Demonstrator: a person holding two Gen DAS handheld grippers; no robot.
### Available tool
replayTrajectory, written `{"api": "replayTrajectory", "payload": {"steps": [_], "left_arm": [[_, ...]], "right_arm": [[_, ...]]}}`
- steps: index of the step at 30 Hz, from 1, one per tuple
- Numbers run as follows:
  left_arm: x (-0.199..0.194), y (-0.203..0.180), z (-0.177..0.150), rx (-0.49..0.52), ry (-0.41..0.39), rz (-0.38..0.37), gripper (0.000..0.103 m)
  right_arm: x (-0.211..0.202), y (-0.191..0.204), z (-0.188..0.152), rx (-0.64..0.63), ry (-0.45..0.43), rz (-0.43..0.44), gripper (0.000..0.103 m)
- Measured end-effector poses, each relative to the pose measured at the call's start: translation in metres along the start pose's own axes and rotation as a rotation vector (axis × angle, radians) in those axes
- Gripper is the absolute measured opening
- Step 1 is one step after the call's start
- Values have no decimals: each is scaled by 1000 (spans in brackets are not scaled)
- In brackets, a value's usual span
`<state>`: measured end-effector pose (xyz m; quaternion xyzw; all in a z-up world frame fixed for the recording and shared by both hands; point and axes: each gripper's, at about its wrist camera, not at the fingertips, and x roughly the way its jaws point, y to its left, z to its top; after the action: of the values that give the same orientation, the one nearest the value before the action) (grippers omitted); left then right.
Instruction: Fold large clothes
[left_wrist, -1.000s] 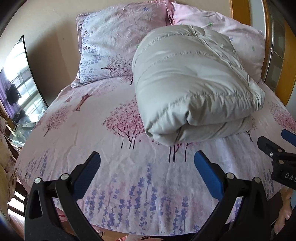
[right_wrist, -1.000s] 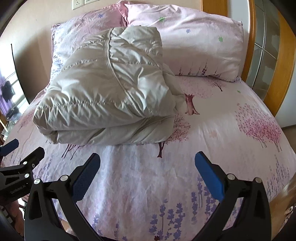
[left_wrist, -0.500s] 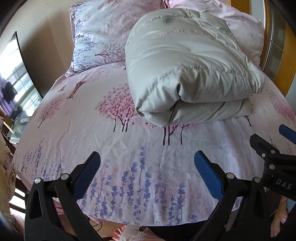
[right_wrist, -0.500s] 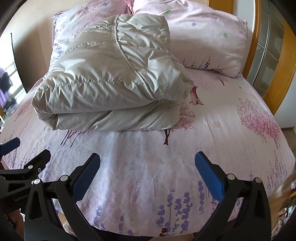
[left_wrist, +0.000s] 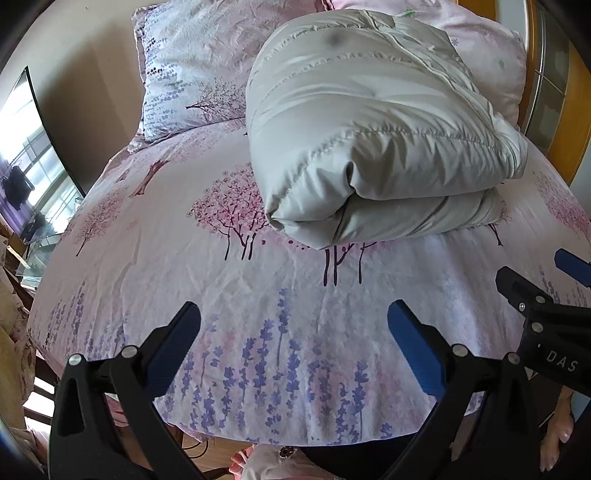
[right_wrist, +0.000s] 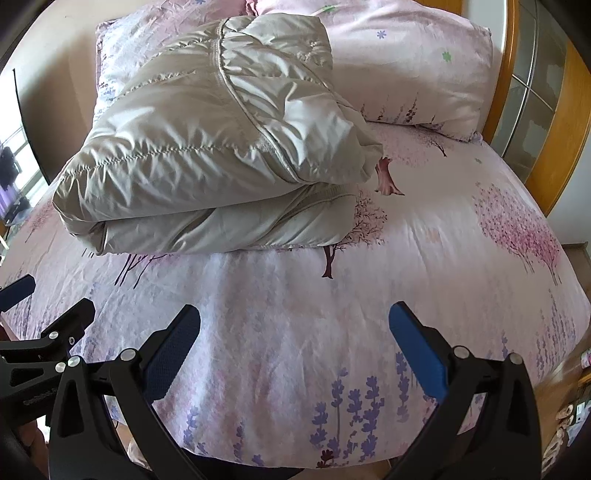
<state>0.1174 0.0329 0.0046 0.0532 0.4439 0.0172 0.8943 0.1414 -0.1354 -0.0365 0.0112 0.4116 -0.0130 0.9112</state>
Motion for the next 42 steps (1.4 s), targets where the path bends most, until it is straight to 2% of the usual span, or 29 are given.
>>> {"api": "replayTrajectory", "payload": {"steps": [42], "left_arm": [[10,-2,0,-26,43,-5,101]], "right_arm": [[8,5,-2,25,29,9,102]]}}
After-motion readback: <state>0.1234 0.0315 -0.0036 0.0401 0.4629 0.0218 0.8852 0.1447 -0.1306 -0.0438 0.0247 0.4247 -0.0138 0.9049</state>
